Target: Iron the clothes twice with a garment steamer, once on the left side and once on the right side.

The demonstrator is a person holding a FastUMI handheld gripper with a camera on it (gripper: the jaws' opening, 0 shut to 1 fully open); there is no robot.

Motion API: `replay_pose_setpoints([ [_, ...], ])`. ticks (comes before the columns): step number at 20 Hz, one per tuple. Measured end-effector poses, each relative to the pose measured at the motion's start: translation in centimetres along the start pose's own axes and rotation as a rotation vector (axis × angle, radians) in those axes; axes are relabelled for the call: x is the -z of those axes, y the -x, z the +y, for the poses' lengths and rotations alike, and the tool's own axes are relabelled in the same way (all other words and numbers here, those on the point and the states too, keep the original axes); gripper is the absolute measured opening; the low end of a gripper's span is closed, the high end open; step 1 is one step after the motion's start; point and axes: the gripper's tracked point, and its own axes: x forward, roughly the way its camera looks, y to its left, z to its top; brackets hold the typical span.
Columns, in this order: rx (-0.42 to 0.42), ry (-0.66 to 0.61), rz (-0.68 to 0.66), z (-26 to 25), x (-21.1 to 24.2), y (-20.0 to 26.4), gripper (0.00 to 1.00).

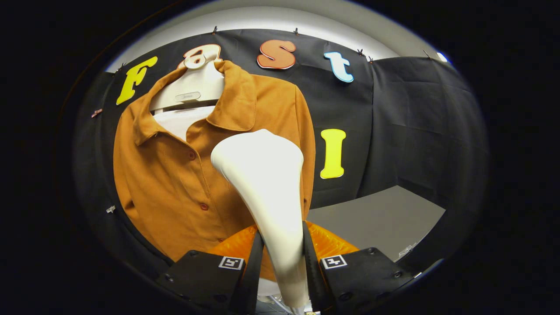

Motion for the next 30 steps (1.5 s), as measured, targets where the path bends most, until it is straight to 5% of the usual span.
replay_pose_setpoints([
  [10, 0.071, 0.045, 0.085, 1.6, 2.6, -3.5, 0.50],
  [30, 0.086, 0.083, 0.358, 0.9, 13.1, -4.6, 0.50],
])
